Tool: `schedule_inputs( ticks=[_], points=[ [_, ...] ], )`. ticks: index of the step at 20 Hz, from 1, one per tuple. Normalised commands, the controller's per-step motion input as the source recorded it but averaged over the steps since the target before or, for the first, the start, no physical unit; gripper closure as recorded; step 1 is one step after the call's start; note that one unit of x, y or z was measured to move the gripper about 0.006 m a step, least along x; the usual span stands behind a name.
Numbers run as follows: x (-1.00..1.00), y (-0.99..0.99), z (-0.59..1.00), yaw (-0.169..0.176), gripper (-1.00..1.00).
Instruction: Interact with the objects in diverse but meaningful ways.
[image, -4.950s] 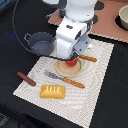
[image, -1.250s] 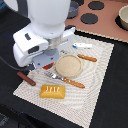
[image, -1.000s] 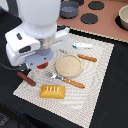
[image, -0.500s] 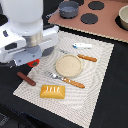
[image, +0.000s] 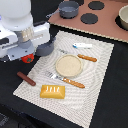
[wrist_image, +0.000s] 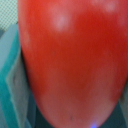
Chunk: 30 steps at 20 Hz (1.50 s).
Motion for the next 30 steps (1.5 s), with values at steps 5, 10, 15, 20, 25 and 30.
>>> schedule_inputs(
  ticks=[5, 10, 15, 20, 25, 30],
  points=[
    [-0.36, -0.05, -0.19, 0.000, 1.00],
    [-0.14, 0.01, -0.17, 0.000, 1.00],
    [0.00, 0.01, -0.19, 0.000, 1.00],
    [0.00, 0.00, -0.18, 0.000, 1.00],
    [0.00, 0.01, -0.13, 0.000, 1.00],
    [-0.02, 0.02, -0.02, 0.000, -1.00]
  ],
)
